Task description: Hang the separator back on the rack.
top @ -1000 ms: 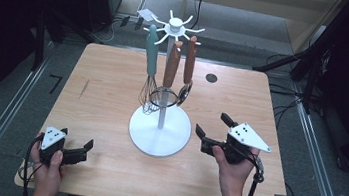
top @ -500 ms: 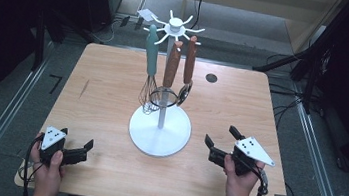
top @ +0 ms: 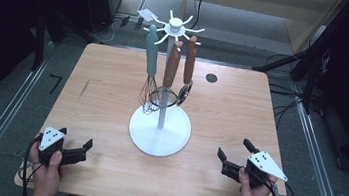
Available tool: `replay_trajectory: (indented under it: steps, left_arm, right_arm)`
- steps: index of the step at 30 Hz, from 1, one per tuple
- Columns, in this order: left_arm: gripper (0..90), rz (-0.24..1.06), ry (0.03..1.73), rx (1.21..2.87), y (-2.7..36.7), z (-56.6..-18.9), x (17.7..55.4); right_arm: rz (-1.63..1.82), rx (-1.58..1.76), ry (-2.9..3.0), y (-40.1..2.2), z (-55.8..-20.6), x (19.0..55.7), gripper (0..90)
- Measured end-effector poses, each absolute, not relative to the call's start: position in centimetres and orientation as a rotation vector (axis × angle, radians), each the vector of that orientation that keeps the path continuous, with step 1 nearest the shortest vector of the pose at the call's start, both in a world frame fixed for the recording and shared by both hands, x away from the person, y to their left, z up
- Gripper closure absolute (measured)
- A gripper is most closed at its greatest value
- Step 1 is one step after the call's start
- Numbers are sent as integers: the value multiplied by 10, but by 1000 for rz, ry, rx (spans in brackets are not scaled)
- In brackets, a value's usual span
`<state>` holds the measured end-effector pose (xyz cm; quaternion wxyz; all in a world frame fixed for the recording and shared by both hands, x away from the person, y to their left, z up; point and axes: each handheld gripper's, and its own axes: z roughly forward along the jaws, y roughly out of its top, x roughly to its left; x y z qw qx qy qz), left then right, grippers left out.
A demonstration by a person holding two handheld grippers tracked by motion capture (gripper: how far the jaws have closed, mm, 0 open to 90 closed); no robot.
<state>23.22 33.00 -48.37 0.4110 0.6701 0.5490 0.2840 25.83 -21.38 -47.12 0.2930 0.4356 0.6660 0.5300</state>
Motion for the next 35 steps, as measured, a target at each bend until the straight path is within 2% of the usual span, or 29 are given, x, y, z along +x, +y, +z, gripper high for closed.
replay_trajectory:
  steps: [25, 35]
  left_arm:
    - [0, 713, 1388, 1686, 332, -483, 234]
    - [0, 728, 1408, 1652, 336, -482, 236]
  right_arm:
    - [1262, 1301, 1696, -299, -501, 234, 26]
    - [1237, 1337, 1698, -314, -509, 229, 23]
